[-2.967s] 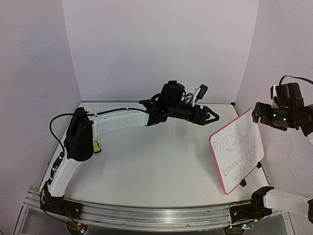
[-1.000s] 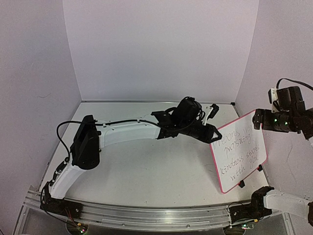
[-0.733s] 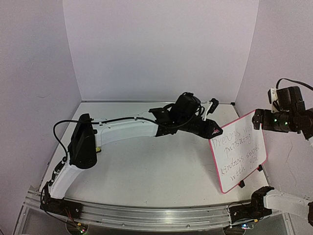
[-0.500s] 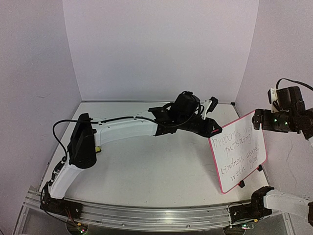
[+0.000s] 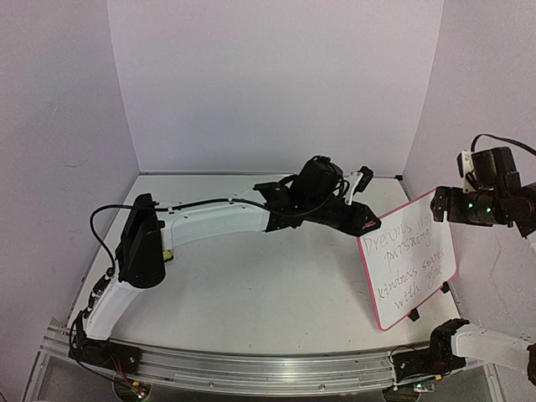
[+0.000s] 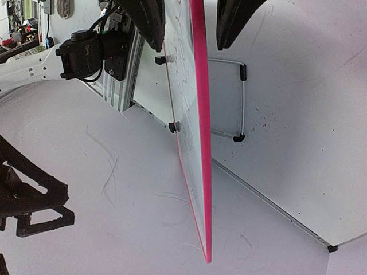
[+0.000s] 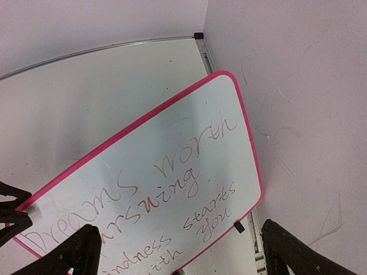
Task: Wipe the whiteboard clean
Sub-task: Move the whiteboard to the corner of the board.
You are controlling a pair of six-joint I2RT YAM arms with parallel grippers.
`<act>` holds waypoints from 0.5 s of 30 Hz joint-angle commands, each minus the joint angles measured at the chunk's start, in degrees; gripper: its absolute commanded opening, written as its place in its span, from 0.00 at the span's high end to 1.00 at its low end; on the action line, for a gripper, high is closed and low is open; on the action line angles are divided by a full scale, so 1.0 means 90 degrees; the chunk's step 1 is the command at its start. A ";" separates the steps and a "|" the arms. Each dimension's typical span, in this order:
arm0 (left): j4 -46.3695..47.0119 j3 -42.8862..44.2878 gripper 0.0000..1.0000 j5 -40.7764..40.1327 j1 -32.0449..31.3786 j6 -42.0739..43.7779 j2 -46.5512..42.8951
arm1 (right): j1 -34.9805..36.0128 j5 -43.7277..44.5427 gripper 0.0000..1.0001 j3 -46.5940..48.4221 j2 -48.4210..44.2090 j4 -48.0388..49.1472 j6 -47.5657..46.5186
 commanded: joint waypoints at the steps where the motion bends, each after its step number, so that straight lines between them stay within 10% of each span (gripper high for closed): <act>1: -0.0069 0.0287 0.67 -0.0071 0.0012 -0.0001 0.0006 | 0.0000 0.0021 0.02 0.0045 0.0016 0.0060 -0.0059; 15: -0.0069 0.0291 0.85 -0.0125 0.0031 -0.0020 0.0113 | 0.0002 0.0051 0.02 -0.0043 -0.0020 0.0104 -0.0050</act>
